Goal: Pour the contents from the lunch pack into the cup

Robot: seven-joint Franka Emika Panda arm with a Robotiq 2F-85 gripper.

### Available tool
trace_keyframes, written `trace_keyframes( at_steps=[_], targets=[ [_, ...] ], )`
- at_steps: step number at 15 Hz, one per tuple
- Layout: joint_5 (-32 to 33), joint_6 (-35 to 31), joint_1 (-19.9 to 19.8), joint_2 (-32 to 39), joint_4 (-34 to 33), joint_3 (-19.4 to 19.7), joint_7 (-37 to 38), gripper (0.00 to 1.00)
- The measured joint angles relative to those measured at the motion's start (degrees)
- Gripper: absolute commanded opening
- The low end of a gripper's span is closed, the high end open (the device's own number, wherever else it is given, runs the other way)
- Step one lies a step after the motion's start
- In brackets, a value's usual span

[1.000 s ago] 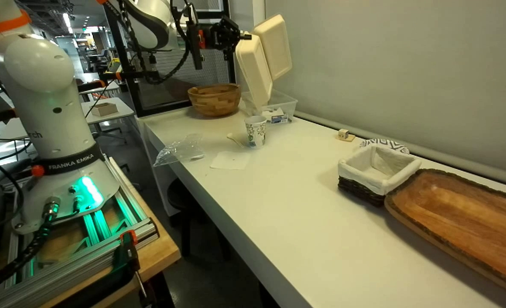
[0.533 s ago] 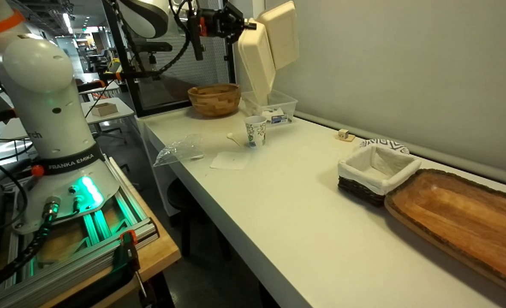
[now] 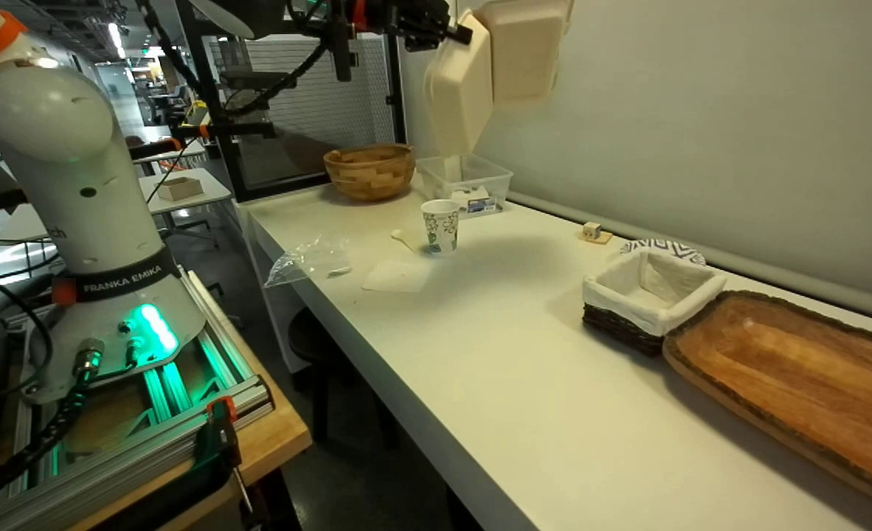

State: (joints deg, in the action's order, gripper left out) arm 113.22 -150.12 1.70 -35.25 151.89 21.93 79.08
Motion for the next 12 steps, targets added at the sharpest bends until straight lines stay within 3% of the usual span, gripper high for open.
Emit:
trace_keyframes(
  at_steps=[5, 8, 9, 12],
  targets=[
    [7.2, -14.9, -0.1, 0.6, -1.1, 17.6, 7.0, 0.01],
    [13.7, -23.6, 5.8, 2.1, -3.6, 31.0, 10.6, 0.03],
    [14.2, -24.1, 7.1, 2.3, -4.0, 33.2, 10.4, 0.03],
    [14.1, -24.0, 6.4, 2.2, -4.0, 31.7, 10.3, 0.03]
  ],
)
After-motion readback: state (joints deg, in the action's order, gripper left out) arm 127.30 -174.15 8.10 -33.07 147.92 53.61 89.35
